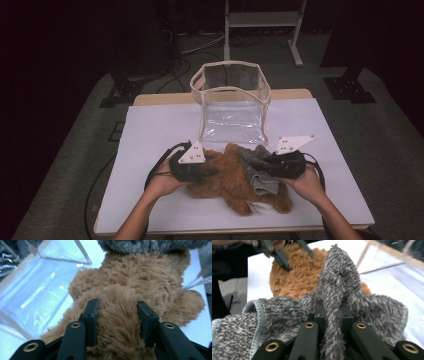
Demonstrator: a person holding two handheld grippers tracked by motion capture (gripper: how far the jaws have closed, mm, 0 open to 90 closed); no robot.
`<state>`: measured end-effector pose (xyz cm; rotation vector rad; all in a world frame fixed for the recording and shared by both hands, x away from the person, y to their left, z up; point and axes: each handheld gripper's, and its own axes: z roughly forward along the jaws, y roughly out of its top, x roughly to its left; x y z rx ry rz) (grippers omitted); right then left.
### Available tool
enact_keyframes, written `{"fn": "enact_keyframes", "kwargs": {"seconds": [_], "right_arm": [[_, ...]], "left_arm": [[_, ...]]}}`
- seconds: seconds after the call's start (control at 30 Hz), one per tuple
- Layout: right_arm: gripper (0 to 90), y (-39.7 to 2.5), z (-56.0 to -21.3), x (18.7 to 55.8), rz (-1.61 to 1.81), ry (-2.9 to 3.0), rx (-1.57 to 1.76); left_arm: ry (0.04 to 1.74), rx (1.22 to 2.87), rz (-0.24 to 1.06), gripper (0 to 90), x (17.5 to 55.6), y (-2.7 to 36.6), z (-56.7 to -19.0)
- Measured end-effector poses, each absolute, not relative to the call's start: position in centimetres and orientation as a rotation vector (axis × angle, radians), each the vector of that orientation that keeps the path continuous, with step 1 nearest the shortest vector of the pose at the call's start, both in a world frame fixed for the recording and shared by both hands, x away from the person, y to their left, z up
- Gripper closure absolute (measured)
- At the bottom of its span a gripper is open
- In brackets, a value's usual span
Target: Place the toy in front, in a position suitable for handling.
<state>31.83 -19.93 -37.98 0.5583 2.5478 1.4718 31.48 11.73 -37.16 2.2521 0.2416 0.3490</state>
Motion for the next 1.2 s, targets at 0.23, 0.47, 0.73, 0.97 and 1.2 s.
{"fn": "enact_keyframes", "kwargs": {"seconds": [0.23, 0.47, 0.73, 0.97, 1.2], "right_arm": [[80.6, -20.0, -38.4, 30.5, 1.489, 2.577, 0.534], [80.3, -21.1, -36.6, 32.0, 1.563, 2.493, 0.564], [80.6, -20.3, -39.7, 31.1, 1.534, 2.516, 0.579], [80.4, -21.0, -38.2, 31.2, 1.518, 2.492, 0.541], [80.3, -19.9, -38.0, 32.3, 1.489, 2.524, 0.543]], "left_arm": [[0.214, 2.276, 0.344, 51.8, 30.2, 11.4, -37.7], [0.222, 2.248, 0.337, 52.0, 29.3, 12.1, -38.2], [0.219, 2.225, 0.293, 44.4, 29.7, 11.7, -37.0], [0.217, 2.256, 0.28, 49.3, 29.7, 11.2, -38.1], [0.2, 2.244, 0.26, 49.4, 29.3, 11.7, -38.3]]}}
